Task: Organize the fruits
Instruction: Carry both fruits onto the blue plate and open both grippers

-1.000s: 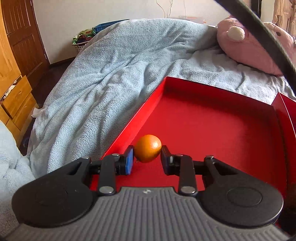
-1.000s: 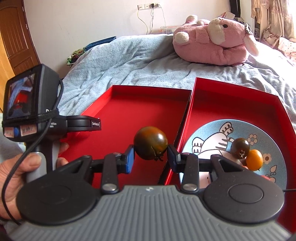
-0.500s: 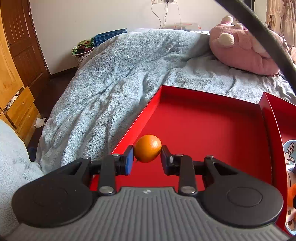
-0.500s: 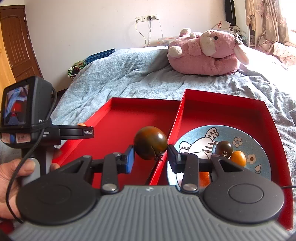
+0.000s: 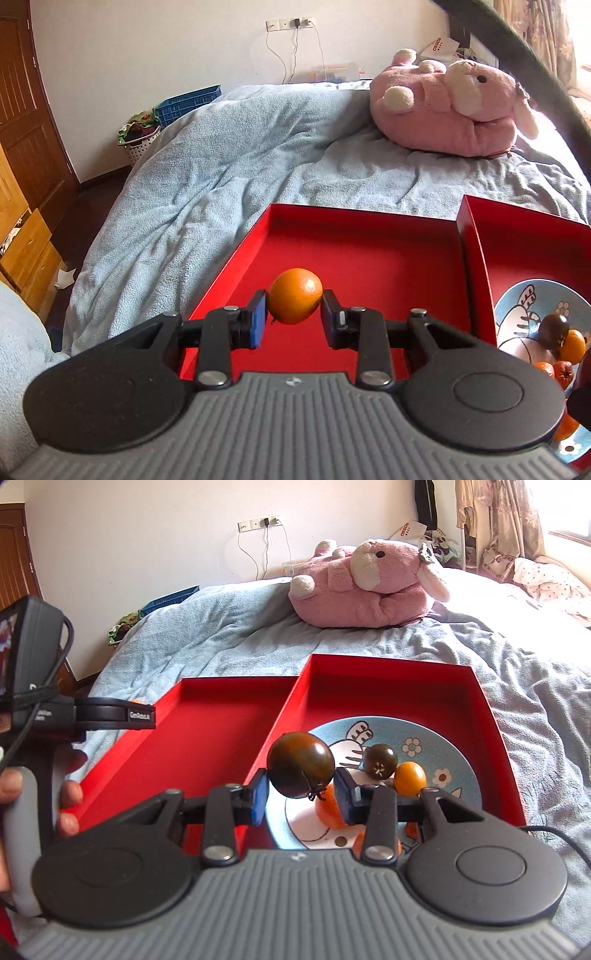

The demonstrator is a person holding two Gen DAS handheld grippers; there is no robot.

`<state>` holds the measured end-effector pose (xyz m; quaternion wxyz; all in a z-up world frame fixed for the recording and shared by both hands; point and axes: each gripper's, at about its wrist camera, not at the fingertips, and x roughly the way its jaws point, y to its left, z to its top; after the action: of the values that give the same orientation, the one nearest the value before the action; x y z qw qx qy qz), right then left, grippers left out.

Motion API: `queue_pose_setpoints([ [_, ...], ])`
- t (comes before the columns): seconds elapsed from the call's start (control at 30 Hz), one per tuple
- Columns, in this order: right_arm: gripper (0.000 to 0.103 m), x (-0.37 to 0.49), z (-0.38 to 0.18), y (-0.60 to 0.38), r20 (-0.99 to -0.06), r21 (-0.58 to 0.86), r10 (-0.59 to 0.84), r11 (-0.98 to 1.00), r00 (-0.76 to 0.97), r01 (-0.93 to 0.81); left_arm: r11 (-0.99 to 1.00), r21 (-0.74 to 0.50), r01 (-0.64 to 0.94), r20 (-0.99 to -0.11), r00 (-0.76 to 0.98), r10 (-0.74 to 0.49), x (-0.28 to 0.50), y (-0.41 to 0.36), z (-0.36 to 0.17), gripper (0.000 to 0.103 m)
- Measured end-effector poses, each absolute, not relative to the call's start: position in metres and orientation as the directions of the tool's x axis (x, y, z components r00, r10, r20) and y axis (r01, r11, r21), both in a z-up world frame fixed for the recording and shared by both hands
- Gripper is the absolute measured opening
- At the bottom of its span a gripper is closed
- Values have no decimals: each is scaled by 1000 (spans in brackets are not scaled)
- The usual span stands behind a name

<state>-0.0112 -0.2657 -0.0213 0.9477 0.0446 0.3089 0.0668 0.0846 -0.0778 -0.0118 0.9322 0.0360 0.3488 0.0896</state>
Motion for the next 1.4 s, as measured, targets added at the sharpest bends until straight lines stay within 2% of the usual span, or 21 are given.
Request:
queue_pose_setpoints([
  [0.3, 41, -13, -34, -291, -598, 103, 94, 994, 796, -39, 990, 130, -48, -623, 773, 119, 85, -117, 5, 36],
  [0.57, 41, -10, -41, -303, -614, 100, 76, 995, 786, -18, 985, 140, 97, -621, 784, 11, 76, -169, 7, 36],
  [0.9, 41, -7, -51, -307, -634, 100, 71, 995, 770, -9, 960, 131, 248, -662, 742, -101, 67, -206, -16, 36],
  [1.4, 41, 3, -63, -307, -664, 88, 59, 996, 745, 0, 906, 29, 422, -730, 628, -269, 78, -214, -45, 37],
])
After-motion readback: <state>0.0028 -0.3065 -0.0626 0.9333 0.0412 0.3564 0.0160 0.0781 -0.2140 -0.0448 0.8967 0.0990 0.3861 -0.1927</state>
